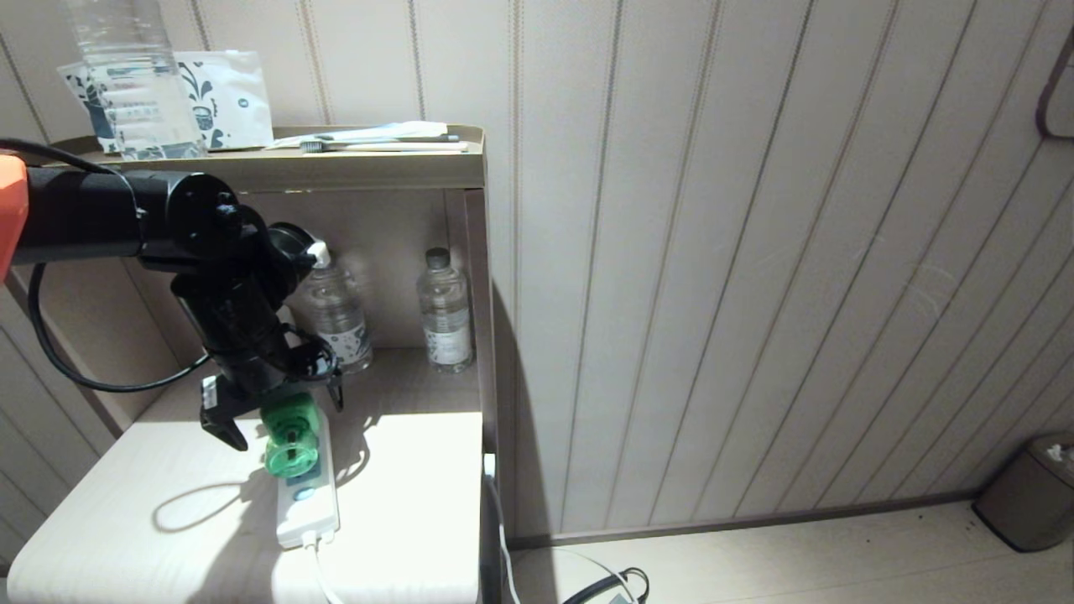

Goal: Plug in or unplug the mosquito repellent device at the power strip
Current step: Hold the socket with your right hand and unplug it with your left hand

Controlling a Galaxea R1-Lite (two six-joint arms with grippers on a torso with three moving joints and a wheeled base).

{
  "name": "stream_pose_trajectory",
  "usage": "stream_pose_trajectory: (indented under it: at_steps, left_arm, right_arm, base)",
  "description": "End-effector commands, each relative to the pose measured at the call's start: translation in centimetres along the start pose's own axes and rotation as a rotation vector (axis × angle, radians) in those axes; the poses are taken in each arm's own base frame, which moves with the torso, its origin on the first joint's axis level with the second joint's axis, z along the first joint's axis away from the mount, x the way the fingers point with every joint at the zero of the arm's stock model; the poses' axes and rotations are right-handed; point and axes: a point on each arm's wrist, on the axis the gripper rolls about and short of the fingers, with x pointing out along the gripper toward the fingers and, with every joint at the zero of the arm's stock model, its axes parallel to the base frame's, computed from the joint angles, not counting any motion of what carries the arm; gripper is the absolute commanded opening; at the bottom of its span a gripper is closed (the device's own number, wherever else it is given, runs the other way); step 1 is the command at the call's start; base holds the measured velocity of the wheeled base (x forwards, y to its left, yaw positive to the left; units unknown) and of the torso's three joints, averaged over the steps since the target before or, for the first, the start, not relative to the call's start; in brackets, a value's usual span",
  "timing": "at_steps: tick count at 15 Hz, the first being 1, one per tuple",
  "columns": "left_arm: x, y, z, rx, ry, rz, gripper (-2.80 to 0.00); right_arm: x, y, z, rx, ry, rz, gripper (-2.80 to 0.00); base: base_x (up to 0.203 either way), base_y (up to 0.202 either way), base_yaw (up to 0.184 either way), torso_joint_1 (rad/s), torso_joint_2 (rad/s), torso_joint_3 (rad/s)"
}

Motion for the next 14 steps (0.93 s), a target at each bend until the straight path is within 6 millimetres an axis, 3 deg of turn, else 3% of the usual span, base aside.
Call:
stream_pose_trajectory:
  at_steps: [1, 4, 5, 14]
  left_arm:
    - [0.16, -0.03, -0.07, -0.002, 0.009, 0.007, 0.0]
    - [0.28, -0.09, -0.06, 0.005, 0.019, -0.002, 0.0]
    - [0.27, -0.16, -0.06, 0.008, 0.016, -0.005, -2.8]
    - [0.75, -0.01, -0.22, 0.028, 0.033, 0.008, -2.8]
  right_arm:
    - [0.0, 0.0, 0.0, 0.0, 0.0, 0.0, -2.8]
    - [0.0, 0.0, 0.0, 0.0, 0.0, 0.0, -2.8]
    - [0.0, 0.0, 0.0, 0.0, 0.0, 0.0, -2.8]
    - [0.0, 0.0, 0.0, 0.0, 0.0, 0.0, -2.8]
  base:
    - [0.0, 0.0, 0.0, 0.0, 0.0, 0.0]
    - [0.0, 0.0, 0.0, 0.0, 0.0, 0.0]
    - [0.0, 0.0, 0.0, 0.0, 0.0, 0.0]
    - [0.0, 0.0, 0.0, 0.0, 0.0, 0.0]
